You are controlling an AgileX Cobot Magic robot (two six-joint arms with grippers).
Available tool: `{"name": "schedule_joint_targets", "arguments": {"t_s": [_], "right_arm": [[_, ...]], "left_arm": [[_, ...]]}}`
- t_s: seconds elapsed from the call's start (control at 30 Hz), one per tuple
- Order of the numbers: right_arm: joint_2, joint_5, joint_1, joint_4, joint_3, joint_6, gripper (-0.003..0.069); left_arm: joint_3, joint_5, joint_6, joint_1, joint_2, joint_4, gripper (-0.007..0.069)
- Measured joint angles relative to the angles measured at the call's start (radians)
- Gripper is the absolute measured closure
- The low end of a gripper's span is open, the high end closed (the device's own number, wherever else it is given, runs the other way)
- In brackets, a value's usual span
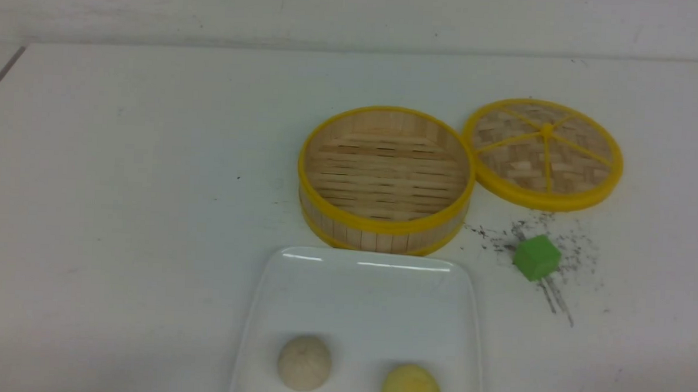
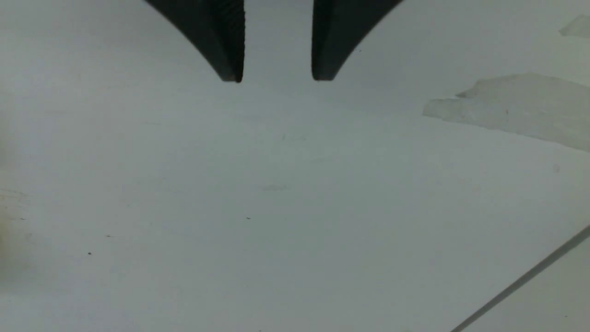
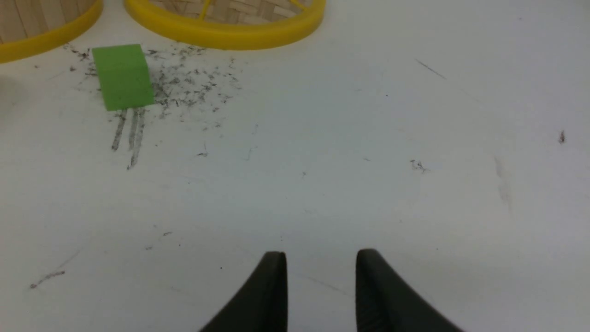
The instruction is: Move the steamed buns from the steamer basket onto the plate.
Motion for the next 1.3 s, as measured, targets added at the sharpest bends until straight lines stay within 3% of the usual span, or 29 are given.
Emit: {"name": "schedule_joint_targets", "arguments": {"t_s": [0.17, 0.3, 0.67, 1.3], "right_arm": [[0.0, 0.0, 0.0, 0.0, 0.0, 0.0, 0.042], [0.0, 0.0, 0.0, 0.0, 0.0, 0.0, 0.0419], [0.0, 0.0, 0.0, 0.0, 0.0, 0.0, 0.0419], [0.0, 0.0, 0.0, 0.0, 0.0, -0.004, 0.0419]], "left_arm": [[0.0, -0.001, 0.006, 0.0, 0.0, -0.008, 0.0384], [0.0, -0.009, 0.052, 0.0, 0.0, -0.084, 0.0384], [0.0, -0.028, 0.477, 0.0, 0.0, -0.373, 0.0384], [0.0, -0.028, 0.52, 0.0, 0.0, -0.395, 0.0384]]}}
